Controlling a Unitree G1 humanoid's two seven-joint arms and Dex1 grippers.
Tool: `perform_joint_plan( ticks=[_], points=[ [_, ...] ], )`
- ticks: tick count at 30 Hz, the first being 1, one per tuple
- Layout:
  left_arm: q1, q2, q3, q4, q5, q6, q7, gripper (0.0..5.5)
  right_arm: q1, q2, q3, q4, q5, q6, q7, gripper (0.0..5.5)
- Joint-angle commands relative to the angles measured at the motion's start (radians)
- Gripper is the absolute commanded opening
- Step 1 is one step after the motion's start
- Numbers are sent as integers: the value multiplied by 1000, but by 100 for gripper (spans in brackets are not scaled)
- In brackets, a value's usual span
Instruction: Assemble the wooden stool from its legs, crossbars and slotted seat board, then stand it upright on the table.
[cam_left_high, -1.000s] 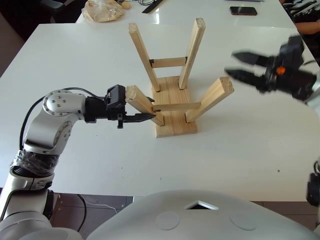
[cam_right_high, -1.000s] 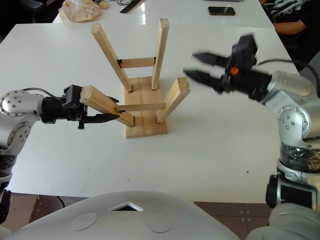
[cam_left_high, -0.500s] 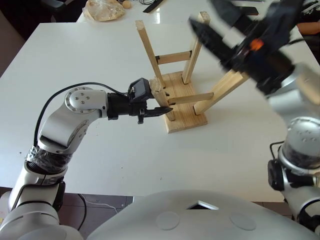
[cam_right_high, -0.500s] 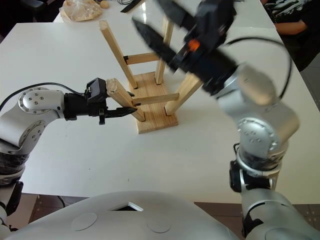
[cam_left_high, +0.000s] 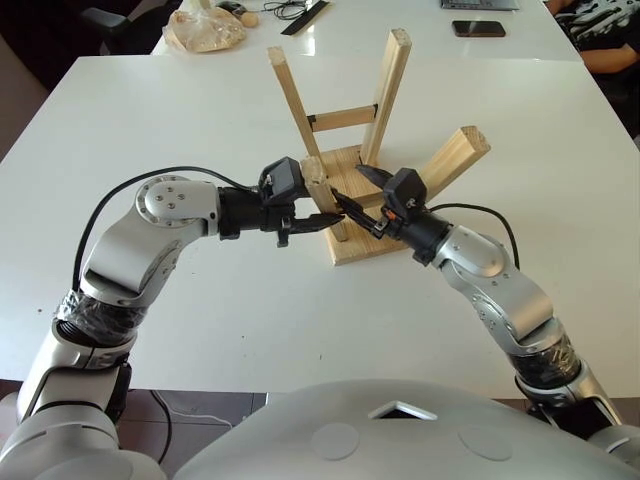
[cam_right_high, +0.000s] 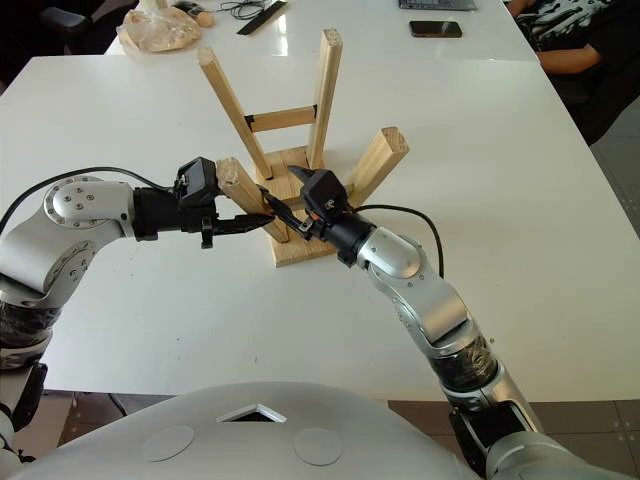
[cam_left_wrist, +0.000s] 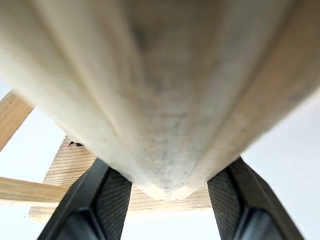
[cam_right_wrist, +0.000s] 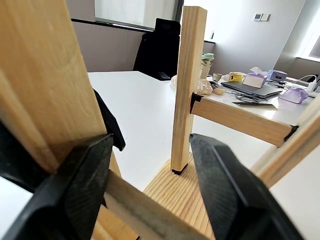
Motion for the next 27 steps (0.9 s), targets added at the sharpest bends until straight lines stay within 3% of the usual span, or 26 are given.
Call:
perform_joint_plan(
  ticks=[1,4,7,9,11,14,19,23,27],
  points=[
    [59,21,-62,40,62,57,-3,205,-34,26,-111,-94,164,56,69,279],
    [76,14,-59,58,59,59,7,205,-188,84,-298,-197,450,121,4,279],
    [83,13,-49,71,54,59,12,205,-381,54,-535,-160,698,132,-119,279],
    [80,12,-43,71,51,62,18,205,-443,-34,-665,-75,696,135,-147,279],
    [79,8,-37,64,44,67,23,205,-422,-149,-712,59,535,114,-128,279],
    [82,4,-31,49,37,74,30,205,-302,-288,-631,305,188,-73,-55,317],
    [67,1,-29,55,39,73,24,205,-175,-262,-533,443,-9,-185,-50,365],
    [52,-3,-31,56,38,78,21,205,-105,-173,-394,302,-83,-149,-47,365],
    [3,-45,-91,48,49,95,21,205,-198,17,-158,-51,111,120,-3,365]
  ],
)
